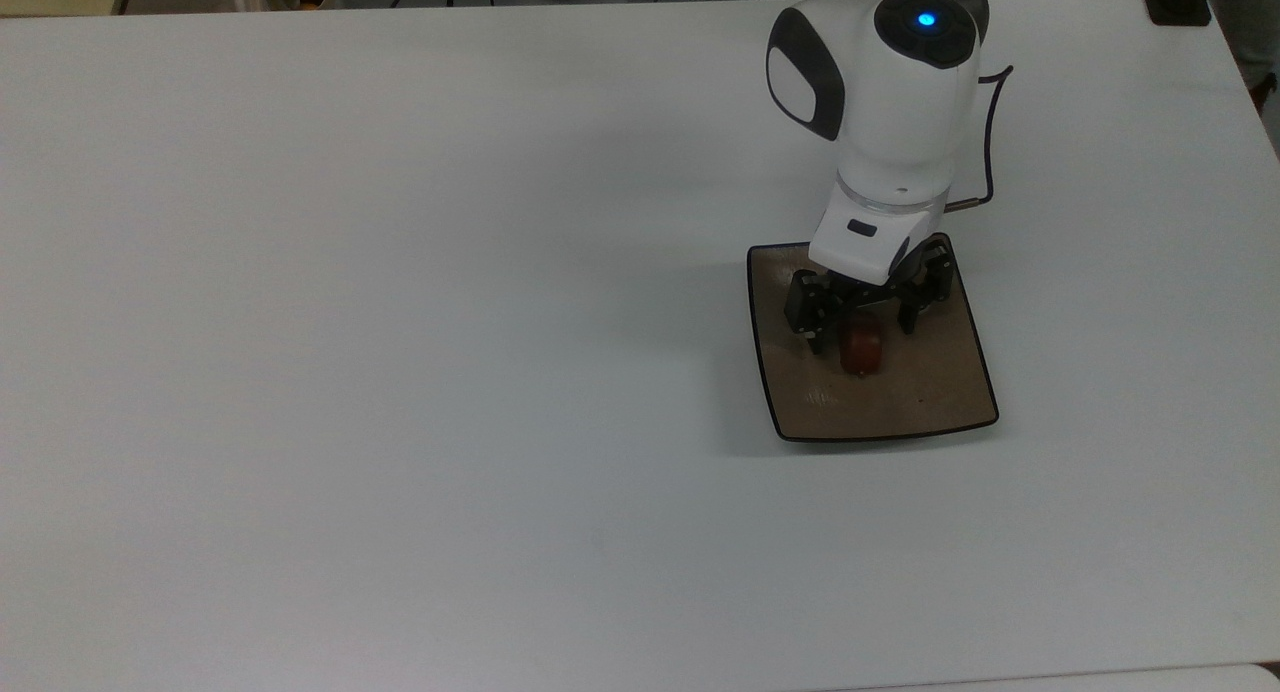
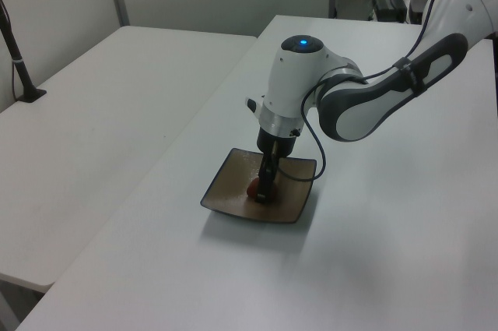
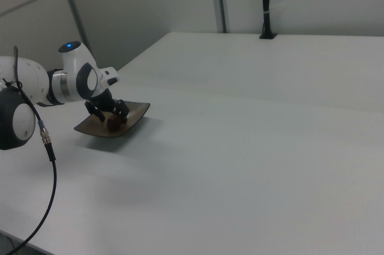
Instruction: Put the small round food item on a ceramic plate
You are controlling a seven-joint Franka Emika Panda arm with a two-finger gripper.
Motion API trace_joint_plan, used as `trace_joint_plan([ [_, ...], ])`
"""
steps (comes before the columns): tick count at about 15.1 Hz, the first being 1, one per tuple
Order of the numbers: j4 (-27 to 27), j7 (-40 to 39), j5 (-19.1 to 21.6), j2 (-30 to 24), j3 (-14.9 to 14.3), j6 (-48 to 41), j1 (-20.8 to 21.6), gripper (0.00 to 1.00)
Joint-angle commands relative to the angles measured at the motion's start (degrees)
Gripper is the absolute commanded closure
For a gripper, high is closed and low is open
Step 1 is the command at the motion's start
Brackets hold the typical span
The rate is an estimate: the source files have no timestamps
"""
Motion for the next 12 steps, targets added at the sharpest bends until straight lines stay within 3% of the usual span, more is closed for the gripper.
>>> trace_joint_plan([
  [1,-0.7,1.2,-1.3,-1.0,-0.2,1.0,0.0,0.0],
  [5,-1.1,1.4,-1.0,-6.0,-0.3,-0.2,-0.7,0.0],
  [12,-2.1,1.6,-0.2,-24.2,-0.8,-24.7,-7.9,0.0],
])
